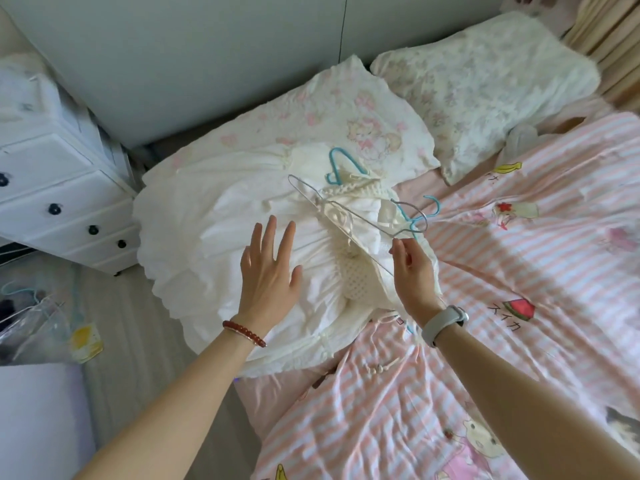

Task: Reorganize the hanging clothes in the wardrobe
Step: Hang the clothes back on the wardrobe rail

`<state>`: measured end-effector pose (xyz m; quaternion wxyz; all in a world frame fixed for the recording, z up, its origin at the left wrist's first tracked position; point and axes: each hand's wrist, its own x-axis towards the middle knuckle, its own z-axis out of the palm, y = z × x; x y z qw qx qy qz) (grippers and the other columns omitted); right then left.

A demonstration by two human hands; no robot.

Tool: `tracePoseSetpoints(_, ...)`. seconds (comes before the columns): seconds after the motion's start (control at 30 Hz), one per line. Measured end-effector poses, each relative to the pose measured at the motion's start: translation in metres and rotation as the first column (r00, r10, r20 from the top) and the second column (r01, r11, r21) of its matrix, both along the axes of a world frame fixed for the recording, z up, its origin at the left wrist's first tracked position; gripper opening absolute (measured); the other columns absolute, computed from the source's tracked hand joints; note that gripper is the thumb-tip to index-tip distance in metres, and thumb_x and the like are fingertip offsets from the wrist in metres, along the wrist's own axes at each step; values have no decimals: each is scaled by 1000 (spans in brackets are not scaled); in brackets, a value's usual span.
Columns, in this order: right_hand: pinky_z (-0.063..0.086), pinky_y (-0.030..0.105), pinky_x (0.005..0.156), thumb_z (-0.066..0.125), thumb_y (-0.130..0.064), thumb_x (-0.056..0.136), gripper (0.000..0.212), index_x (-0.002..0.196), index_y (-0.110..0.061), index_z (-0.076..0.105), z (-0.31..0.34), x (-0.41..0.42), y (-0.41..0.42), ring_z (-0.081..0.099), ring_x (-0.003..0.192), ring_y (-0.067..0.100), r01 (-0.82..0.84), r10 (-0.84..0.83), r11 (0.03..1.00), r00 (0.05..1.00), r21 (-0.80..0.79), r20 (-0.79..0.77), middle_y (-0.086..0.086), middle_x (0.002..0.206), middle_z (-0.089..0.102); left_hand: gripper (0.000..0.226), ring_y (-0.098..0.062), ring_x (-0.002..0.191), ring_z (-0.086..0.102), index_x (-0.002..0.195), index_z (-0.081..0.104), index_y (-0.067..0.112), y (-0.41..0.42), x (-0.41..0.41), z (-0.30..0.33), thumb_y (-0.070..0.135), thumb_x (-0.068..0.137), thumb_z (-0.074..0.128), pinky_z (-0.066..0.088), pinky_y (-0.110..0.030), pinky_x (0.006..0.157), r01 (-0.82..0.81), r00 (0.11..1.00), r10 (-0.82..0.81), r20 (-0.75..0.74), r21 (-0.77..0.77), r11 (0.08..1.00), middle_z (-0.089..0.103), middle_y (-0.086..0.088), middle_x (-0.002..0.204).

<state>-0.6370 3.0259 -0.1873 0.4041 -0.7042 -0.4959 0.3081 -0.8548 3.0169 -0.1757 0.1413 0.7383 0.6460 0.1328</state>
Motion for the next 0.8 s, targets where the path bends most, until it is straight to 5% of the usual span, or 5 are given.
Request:
tracePoseSetpoints(0.2,25,30,56,41,-15,96,32,73,6,47,79,42,1,37,60,25,-43,19,984,990,174,138,21,64,47,74,-41,139,15,145,24,14,27,36,82,24,83,64,13,-64,106,189,978,-149,-149,312,931,20,-18,151)
tracePoseSetpoints(0.47,25,20,51,40,-28,91,38,64,-1,42,166,78,-41,27,55,9,-174,103,910,974,376,203,9,56,34,52,-36,136,28,136,45,12,17,72,181,36,89,47,7,-64,105,338,935,-224,-276,493,802,45,-10,141)
tracePoseSetpoints(0.6,29,16,54,43,-19,90,33,66,3,48,200,84,-68,33,56,10,-239,128,870,954,432,270,4,57,41,21,-34,78,66,89,69,8,-15,72,213,23,87,54,47,-43,71,363,930,-346,-123,452,815,69,-12,72)
tracePoseSetpoints(0.67,32,21,57,45,-15,90,26,71,1,54,217,86,-83,39,58,10,-282,151,853,939,439,309,2,62,48,16,-29,50,60,72,67,10,-39,67,230,19,83,58,38,-30,46,304,951,-289,-107,477,824,63,-8,54)
tracePoseSetpoints(0.8,44,42,76,51,-5,89,21,105,-5,64,236,81,-117,58,83,31,-357,133,805,887,474,443,14,91,63,21,-29,44,55,68,67,14,-100,55,254,22,84,55,29,-25,44,111,994,-95,-59,537,836,60,-4,49)
